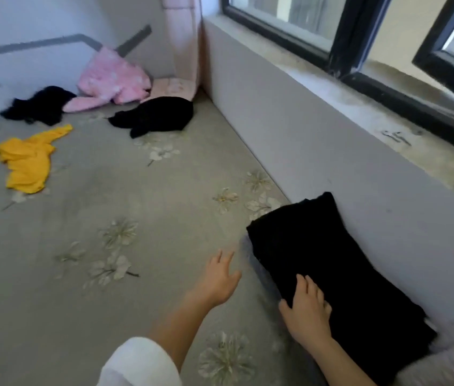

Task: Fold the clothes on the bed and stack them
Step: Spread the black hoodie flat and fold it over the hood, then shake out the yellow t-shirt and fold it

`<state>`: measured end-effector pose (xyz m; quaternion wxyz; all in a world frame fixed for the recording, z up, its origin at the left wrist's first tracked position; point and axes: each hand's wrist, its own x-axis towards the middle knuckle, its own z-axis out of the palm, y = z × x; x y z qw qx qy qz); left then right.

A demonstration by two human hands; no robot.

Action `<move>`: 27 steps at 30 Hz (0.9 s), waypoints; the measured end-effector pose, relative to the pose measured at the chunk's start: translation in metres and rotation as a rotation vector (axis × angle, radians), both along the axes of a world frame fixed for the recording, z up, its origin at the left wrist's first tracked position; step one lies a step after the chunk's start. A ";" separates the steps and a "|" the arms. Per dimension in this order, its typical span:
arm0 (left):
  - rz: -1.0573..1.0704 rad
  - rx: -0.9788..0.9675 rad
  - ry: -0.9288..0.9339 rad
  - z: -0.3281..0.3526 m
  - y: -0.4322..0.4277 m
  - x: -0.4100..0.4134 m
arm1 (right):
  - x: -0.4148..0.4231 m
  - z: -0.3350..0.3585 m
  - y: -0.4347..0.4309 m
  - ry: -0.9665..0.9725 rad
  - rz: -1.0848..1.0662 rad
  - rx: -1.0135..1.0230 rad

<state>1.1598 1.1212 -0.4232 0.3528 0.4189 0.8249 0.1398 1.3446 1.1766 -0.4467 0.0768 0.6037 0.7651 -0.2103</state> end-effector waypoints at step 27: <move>0.944 0.057 0.272 0.125 -0.726 -0.216 | -0.372 0.130 -0.602 0.277 1.039 -0.039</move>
